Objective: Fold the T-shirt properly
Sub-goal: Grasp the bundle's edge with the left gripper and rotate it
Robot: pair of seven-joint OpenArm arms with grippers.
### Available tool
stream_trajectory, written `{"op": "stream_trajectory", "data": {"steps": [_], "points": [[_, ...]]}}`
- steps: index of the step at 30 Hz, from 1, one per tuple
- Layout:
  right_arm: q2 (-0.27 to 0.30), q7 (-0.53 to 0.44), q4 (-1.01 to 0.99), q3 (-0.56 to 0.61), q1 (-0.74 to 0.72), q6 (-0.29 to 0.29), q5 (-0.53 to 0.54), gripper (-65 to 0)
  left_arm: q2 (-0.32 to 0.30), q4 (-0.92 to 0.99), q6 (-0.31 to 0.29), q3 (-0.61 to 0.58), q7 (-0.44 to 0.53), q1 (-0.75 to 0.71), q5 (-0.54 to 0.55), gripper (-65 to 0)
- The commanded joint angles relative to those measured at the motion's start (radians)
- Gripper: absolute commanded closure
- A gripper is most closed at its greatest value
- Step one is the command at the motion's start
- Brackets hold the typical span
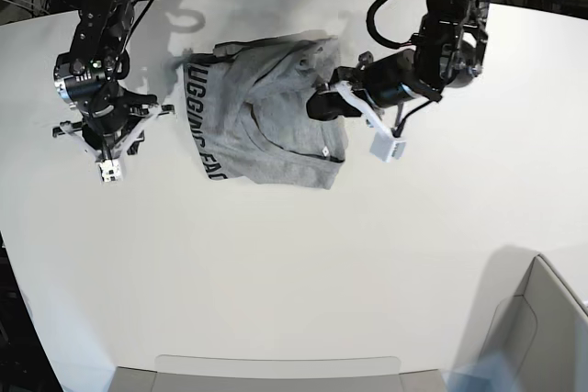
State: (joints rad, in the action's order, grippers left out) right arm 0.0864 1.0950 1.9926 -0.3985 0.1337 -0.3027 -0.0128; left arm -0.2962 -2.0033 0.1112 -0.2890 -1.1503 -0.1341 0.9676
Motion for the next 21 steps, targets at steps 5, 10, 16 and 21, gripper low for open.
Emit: {"op": "stream_trajectory", "data": {"steps": [5,10,16,21], "points": [[0.040,-0.025,0.018,-0.017,0.063,0.001,0.004,-12.6,-0.002,-0.009,0.003,-0.235,0.003,0.069,-0.172,-3.6],[0.040,-0.025,0.021,-0.020,0.076,0.001,0.004,-12.6,-0.005,0.023,0.005,-0.307,-0.004,0.038,-0.322,-3.6],[0.036,-0.023,0.021,-0.075,0.065,-0.114,0.004,-12.6,-0.091,0.052,0.005,-0.217,0.008,-0.094,-0.372,-3.5],[0.031,-0.020,0.021,-0.090,0.051,-0.168,0.004,-12.6,-0.096,0.048,0.005,-0.128,0.008,-0.129,-0.370,-3.4]]}}
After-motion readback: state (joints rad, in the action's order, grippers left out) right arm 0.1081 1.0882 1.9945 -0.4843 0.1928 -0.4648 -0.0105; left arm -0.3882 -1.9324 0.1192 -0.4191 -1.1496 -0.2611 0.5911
